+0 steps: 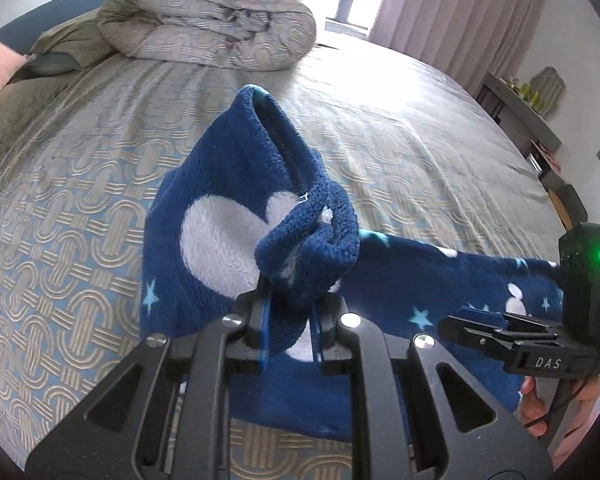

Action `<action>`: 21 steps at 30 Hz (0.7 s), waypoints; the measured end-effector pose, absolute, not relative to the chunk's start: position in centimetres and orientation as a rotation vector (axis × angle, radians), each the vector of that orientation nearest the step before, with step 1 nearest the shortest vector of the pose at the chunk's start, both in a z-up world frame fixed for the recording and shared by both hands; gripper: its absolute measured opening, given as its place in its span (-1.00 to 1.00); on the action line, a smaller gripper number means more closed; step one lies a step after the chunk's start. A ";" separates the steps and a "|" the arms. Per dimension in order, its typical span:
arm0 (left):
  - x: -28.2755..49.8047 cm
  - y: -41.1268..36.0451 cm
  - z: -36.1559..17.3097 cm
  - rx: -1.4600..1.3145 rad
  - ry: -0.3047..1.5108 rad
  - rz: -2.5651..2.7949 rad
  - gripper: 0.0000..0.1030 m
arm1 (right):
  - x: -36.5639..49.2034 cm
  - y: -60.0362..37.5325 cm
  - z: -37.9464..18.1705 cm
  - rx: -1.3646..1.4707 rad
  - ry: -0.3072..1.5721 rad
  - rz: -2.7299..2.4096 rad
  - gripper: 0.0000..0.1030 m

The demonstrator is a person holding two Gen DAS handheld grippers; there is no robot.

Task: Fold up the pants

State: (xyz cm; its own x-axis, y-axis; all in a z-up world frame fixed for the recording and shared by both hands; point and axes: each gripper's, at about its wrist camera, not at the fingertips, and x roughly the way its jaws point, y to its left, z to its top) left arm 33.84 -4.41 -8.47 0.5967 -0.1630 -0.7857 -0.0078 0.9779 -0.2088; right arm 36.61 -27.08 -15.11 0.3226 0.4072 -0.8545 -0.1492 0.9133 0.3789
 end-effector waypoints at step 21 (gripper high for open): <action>30.3 -16.3 -9.5 -0.098 0.985 -0.292 -0.66 | 33.6 -36.4 -14.2 0.449 1.177 0.341 0.32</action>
